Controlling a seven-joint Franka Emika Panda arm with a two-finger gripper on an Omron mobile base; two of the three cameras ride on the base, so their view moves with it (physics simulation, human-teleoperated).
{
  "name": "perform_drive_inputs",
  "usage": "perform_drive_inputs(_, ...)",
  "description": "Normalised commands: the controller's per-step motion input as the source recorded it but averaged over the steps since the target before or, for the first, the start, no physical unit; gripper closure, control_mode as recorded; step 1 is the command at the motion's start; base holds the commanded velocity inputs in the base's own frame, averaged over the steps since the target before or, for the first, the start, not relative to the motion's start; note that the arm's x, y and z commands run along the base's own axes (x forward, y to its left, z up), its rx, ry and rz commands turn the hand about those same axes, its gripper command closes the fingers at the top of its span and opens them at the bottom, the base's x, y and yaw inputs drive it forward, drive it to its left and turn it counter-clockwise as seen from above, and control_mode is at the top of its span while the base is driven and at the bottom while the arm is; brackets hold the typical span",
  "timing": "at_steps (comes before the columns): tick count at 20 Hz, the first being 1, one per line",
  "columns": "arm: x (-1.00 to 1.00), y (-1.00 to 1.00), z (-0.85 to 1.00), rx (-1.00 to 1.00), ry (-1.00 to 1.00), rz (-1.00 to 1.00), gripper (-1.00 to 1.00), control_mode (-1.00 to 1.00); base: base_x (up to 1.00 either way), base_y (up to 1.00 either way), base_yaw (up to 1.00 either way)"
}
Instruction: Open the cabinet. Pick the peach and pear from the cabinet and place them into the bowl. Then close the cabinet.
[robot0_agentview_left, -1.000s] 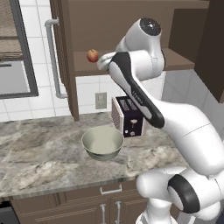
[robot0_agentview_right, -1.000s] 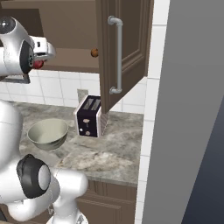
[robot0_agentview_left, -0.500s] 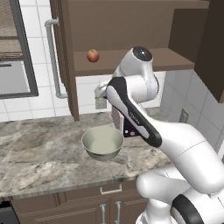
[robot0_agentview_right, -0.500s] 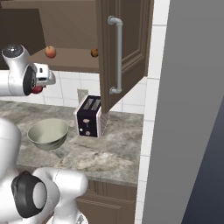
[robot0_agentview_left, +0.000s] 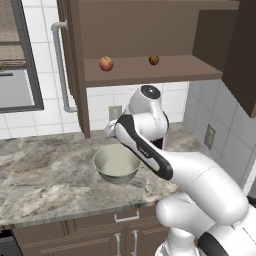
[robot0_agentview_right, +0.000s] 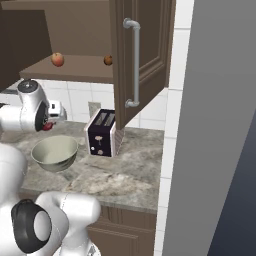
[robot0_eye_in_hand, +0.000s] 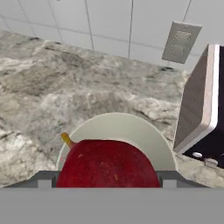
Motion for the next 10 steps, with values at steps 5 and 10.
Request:
perform_drive_inputs(5, 0.03, 0.14, -0.75, 0.00, 0.12, 0.00, 1.00, -1.00, 0.00, 0.00, 0.00)
perform_drive_inputs(10, 0.04, 0.11, -0.57, -0.01, 0.15, 0.00, 1.00, -1.00, 0.00, 0.00, 0.00)
